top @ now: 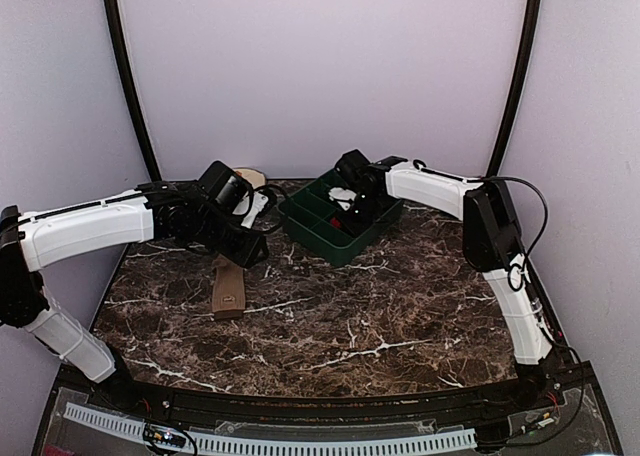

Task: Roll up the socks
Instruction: Place the sock in the storage box, then move the sock to the center of the board.

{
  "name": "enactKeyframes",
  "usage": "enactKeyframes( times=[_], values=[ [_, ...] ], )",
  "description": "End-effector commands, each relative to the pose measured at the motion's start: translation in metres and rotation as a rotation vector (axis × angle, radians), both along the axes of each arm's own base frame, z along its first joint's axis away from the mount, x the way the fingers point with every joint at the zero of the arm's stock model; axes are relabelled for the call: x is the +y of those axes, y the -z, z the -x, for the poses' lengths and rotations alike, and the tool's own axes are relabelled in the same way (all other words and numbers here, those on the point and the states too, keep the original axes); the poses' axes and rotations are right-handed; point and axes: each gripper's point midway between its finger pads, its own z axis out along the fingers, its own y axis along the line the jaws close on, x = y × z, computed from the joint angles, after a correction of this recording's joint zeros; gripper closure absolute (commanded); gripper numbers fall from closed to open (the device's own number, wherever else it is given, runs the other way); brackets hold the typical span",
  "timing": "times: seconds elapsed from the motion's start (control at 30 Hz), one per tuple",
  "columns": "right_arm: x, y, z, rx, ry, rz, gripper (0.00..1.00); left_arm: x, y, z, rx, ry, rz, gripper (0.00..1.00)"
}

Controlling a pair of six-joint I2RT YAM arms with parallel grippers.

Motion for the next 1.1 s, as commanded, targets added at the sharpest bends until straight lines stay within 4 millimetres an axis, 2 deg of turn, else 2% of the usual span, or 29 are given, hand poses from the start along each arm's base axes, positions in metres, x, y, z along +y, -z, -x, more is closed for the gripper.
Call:
enactKeyframes(
  times=[0.0,0.07,0.13,0.47,0.67,0.9,1.07],
  values=[
    [-0.003,0.006,0.000,0.032,0.037,-0.011,0.70,0.004,-0.004,-0.003,-0.021,-0.005,-0.017,0.63],
    [-0.003,0.000,-0.003,0.019,0.046,-0.022,0.62,0.005,-0.003,-0.004,-0.020,-0.008,-0.018,0.63],
    [-0.002,-0.008,-0.006,0.004,0.051,-0.032,0.58,0.005,-0.002,-0.004,-0.020,-0.008,-0.017,0.63],
    [-0.005,-0.046,-0.014,-0.060,0.072,-0.070,0.57,0.002,-0.001,-0.006,-0.016,-0.006,-0.006,0.63],
    [-0.004,-0.083,-0.015,-0.123,0.087,-0.127,0.57,0.009,-0.005,-0.009,-0.034,-0.038,-0.014,0.62],
    [-0.008,-0.136,-0.012,-0.227,0.104,-0.196,0.56,0.038,-0.001,-0.013,-0.032,-0.150,0.021,0.59],
    [-0.005,-0.151,0.001,-0.259,0.083,-0.214,0.56,0.063,0.034,0.001,0.048,-0.223,-0.018,0.57]
  ],
)
